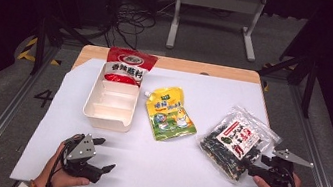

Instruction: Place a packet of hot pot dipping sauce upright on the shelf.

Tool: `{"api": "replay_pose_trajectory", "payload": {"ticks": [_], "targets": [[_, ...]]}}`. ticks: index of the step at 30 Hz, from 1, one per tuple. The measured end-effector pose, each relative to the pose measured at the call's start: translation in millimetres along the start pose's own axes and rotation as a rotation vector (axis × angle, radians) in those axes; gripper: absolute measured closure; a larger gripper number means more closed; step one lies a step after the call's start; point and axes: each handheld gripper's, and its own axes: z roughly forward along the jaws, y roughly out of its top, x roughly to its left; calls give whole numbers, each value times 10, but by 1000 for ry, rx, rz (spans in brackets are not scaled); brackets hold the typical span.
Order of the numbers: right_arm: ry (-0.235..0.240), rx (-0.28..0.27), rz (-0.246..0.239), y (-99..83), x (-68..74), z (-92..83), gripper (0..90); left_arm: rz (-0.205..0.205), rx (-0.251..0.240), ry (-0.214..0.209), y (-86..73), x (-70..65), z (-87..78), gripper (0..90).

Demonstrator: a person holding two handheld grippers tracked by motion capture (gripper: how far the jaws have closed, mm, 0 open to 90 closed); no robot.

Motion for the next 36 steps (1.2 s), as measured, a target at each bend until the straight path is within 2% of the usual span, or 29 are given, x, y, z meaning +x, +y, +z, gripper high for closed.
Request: {"api": "replay_pose_trajectory", "payload": {"ticks": [2,4,6,8,10,11,13,14,18,21,24,27,28,30,31,32,36], "targets": [[12,6,32,14,-29,45,114,3,3,-6,4,-10,16,140],[50,19,84,17,-69,92,83,2,4,-21,12,-15,43,139],[74,39,63,46,-63,115,73,5,11,-36,19,-21,67,140],[117,48,53,63,-46,149,75,13,19,-47,33,-41,103,139],[147,56,15,77,-10,171,136,21,26,-56,49,-58,127,140],[189,64,-2,82,28,197,142,23,26,-58,54,-64,136,140],[215,77,-72,96,125,246,199,21,27,-75,68,-68,158,142],[224,86,-89,106,159,264,231,20,30,-76,74,-72,169,142],[299,110,-122,151,279,351,431,12,26,-103,111,-85,211,147],[377,119,-116,155,305,412,521,11,27,-121,151,-101,250,149],[407,117,-116,149,286,417,578,-6,20,-153,237,-98,321,152],[409,92,-168,139,315,391,607,-32,-3,-197,386,-90,436,157],[409,92,-168,139,315,391,607,-32,-3,-197,386,-90,436,157],[420,77,-216,127,358,377,615,-46,-8,-230,502,-99,553,157],[425,60,-254,110,401,371,617,-44,-7,-250,599,-117,665,157],[425,60,-254,110,401,371,617,-44,-7,-250,599,-117,665,156],[423,34,-330,82,500,342,624,-67,-7,-265,749,-134,887,152]]}}
